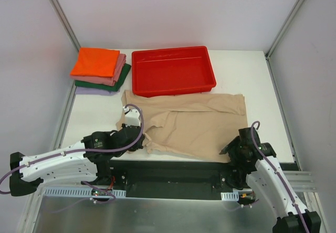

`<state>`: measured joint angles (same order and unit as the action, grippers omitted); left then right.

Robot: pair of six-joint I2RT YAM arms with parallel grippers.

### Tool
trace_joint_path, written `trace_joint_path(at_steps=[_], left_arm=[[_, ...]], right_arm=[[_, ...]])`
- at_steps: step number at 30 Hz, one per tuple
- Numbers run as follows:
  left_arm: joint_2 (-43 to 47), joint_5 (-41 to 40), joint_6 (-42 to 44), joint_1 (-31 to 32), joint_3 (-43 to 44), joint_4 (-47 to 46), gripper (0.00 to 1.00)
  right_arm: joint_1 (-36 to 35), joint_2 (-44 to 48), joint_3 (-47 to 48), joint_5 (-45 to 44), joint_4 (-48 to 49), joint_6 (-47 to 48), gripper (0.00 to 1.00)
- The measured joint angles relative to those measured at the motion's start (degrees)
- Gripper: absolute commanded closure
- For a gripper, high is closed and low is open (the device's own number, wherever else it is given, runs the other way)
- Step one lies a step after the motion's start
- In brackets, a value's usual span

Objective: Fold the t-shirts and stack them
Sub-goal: Grap the side of the flattened tshirt furthest away from the robot with both arms

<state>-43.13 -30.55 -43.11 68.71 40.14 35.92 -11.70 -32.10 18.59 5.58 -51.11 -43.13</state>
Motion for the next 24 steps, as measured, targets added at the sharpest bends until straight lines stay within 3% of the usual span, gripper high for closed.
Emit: trace_joint_path(at_steps=[4, 11, 16, 24], left_arm=[[0.22, -0.24, 0.15, 0.00, 0.00, 0.00, 1.00], [0.11, -1.33, 0.15, 0.00, 0.00, 0.00, 1.00], [-0.04, -1.60, 0.15, -0.02, 0.00, 0.00, 1.00], [-1.66, -2.93, 0.20, -1.49, 0.44, 0.09, 1.00]], right_arm=[[-0.20, -2.47, -0.42, -1.88, 0.55, -1.70, 0.48], [-0.24, 1.31, -1.62, -3.06, -1.66, -3.10, 0.79], [-0.85, 1.75, -1.11, -2.97, -2.64, -1.46, 0.95], [-0.92, -2.43, 0.28, -3.10, -2.78, 0.74, 0.92]])
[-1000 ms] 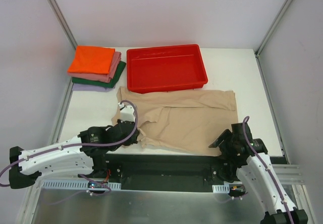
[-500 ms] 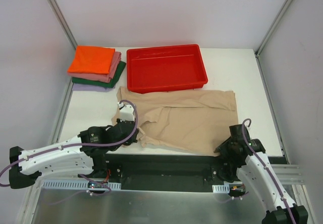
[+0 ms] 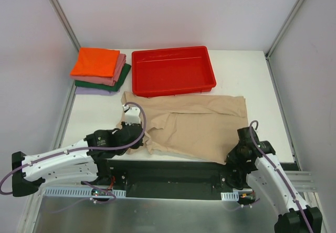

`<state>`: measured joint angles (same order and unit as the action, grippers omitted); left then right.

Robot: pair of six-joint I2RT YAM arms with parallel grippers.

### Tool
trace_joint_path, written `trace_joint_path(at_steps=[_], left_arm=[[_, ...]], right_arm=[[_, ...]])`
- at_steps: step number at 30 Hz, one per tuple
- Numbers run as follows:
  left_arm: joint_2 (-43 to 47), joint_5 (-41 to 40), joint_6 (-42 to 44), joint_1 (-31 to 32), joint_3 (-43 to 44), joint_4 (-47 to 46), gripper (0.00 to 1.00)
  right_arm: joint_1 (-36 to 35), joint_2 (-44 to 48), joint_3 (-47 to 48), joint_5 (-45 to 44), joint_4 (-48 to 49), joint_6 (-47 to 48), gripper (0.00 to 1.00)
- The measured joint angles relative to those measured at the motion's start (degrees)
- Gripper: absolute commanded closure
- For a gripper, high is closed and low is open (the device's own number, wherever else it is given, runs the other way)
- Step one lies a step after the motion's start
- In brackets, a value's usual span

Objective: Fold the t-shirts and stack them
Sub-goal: Grap the side of the flattened tshirt furthest away from the robot with both arms, then fold the other side of the tshirt into a rectangle

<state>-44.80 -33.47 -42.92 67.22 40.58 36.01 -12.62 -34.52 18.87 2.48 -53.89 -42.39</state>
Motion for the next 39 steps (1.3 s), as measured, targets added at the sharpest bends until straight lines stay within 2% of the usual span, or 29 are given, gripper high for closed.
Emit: trace_joint_path(at_steps=[5, 12, 19, 26, 34, 39], left_arm=[[-3.13, -1.14, 0.50, -2.21, 1.92, -0.17, 1.00], [-5.57, 0.24, 3.50, -11.47, 2.25, -3.02, 1.00], [-8.59, 2.14, 10.84, -15.76, 2.25, -11.89, 1.00], [-15.52, 3.06, 17.40, -19.76, 2.25, -19.63, 1.00], [-18.99, 7.45, 24.20, -26.64, 2.25, -29.79, 1.00], [-22.62, 9.27, 27.28, -27.80, 2.25, -33.16, 1.00]], right_arm=[[0.15, -5.81, 6.12, -0.98, 1.60, 2.71, 0.93], [0.15, -15.52, 17.22, -2.10, 6.95, 7.41, 0.93], [0.57, -23.17, 21.62, -3.32, 10.21, 10.64, 0.93], [1.99, -29.62, 25.55, -3.13, 14.69, 12.94, 0.93], [4.55, -33.24, 26.38, -1.38, 19.82, 13.11, 0.93], [4.90, -36.50, 28.92, -0.28, 21.66, 13.53, 0.92]])
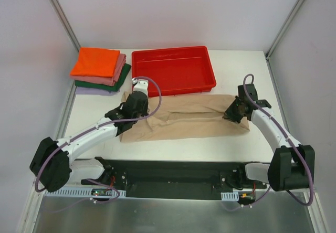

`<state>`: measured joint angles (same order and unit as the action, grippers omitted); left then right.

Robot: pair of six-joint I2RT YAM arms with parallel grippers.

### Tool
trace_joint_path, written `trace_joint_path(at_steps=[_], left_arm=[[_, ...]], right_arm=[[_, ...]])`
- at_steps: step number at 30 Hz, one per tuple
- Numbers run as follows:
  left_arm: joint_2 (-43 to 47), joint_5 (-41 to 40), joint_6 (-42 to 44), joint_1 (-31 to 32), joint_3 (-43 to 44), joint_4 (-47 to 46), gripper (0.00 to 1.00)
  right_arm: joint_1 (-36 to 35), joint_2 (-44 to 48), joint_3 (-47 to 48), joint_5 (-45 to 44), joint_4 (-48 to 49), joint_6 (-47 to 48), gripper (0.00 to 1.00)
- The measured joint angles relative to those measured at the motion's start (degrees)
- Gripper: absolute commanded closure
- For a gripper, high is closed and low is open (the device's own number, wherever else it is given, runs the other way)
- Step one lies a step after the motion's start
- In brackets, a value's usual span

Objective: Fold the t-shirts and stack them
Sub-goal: Fold the other side of the tshirt into a rectangle

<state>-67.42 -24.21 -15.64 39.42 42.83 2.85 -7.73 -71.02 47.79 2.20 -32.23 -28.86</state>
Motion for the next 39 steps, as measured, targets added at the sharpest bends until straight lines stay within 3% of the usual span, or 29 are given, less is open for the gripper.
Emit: trace_joint_path(at_steps=[12, 13, 15, 17, 20, 22, 28, 33, 36, 39], left_arm=[[-11.04, 0.17, -2.16, -4.66, 2.58, -2.97, 1.00], [-11.87, -0.37, -2.69, -4.68, 2.95, -2.97, 0.96], [-13.77, -1.40, -3.54, -4.70, 3.87, -2.95, 0.79], [-16.11, -2.03, -4.31, -5.05, 5.18, -2.91, 0.47], [-20.15, -3.13, -5.01, -5.77, 8.85, -0.70, 0.19], [-21.33, -3.50, -5.68, -6.08, 10.84, 1.27, 0.03], [-15.06, -4.31, -10.54, -6.14, 11.26, 8.26, 0.01], [1.57, 0.13, -14.12, -6.14, 4.98, 11.39, 0.01], [8.96, 2.91, -14.91, -6.14, 1.73, 12.35, 0.01], [11.85, 3.02, -15.63, -6.45, -0.46, 13.22, 0.01]], right_arm=[[0.94, -11.15, 4.90, 1.31, 4.11, 0.59, 0.86], [1.09, -12.17, 5.25, 1.46, 4.37, 0.66, 0.84], [1.38, -14.05, 6.01, 1.44, 4.83, 0.76, 0.72], [1.77, -15.89, 7.17, 0.92, 5.03, 1.07, 0.58], [2.69, -18.84, 10.01, -0.28, 5.05, 2.49, 0.35], [3.26, -20.61, 12.94, -2.14, 4.28, 4.42, 0.25], [3.58, -18.49, 19.39, -9.70, 0.66, 10.73, 0.00], [3.63, -3.80, 9.79, -9.70, 1.03, 15.80, 0.04], [3.69, 5.64, 1.36, -0.24, 5.14, 20.20, 0.04], [1.57, 8.35, -3.82, 11.63, 9.90, 23.45, 0.04]])
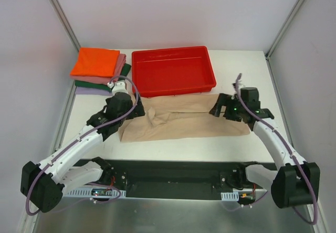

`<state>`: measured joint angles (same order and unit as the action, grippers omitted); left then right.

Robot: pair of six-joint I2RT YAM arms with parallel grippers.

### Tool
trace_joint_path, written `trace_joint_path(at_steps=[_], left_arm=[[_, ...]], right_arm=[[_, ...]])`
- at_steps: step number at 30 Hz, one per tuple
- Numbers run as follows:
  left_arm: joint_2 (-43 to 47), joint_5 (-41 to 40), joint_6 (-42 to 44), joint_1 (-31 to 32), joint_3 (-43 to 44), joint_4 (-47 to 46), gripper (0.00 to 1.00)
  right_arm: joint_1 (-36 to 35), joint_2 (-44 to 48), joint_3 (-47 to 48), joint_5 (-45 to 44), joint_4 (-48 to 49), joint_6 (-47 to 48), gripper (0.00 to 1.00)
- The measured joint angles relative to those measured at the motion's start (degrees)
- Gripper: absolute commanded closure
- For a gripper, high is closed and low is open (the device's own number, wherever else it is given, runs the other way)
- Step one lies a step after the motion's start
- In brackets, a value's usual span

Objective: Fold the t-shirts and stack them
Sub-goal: Fold the other side of the tshirt into a rectangle

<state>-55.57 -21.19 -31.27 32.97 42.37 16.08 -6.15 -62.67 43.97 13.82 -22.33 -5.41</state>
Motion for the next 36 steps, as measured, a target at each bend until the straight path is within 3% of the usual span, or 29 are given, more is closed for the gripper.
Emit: trace_joint_path(at_steps=[2, 7, 10, 13, 22, 27, 36], left_arm=[[-0.26, 1.42, -0.39, -1.27, -0.26, 0.61, 0.04], [-7.19, 8.72, -0.98, -7.65, 0.68, 0.04, 0.07], [-13.42, 13.51, -0.92, -9.77, 3.30, -0.22, 0.09], [-18.53, 17.05, -0.74, -9.81, 6.88, -1.03, 0.12], [-29.46, 23.37, 1.62, -9.79, 12.79, -3.76, 0.30], [-34.56, 24.83, 2.12, -9.77, 12.85, -3.76, 0.35], [-35.36, 25.59, 2.05, -9.77, 12.85, -4.33, 0.45]], right_arm=[[-5.07, -0.24, -0.74, 3.48, 1.64, 1.53, 0.04], [-26.49, -3.23, 1.73, 6.05, 8.94, 5.88, 0.02], [-36.72, -10.36, 7.98, 4.87, 11.45, 8.92, 0.05], [-41.97, -19.15, 15.17, 3.10, 13.25, 10.36, 0.06], [-51.84, -38.73, 30.97, -4.96, 12.48, 11.21, 0.20], [-53.07, -41.07, 31.39, -9.14, 11.37, 10.78, 0.32], [-52.65, -43.58, 31.43, -12.09, 10.99, 10.10, 0.50]])
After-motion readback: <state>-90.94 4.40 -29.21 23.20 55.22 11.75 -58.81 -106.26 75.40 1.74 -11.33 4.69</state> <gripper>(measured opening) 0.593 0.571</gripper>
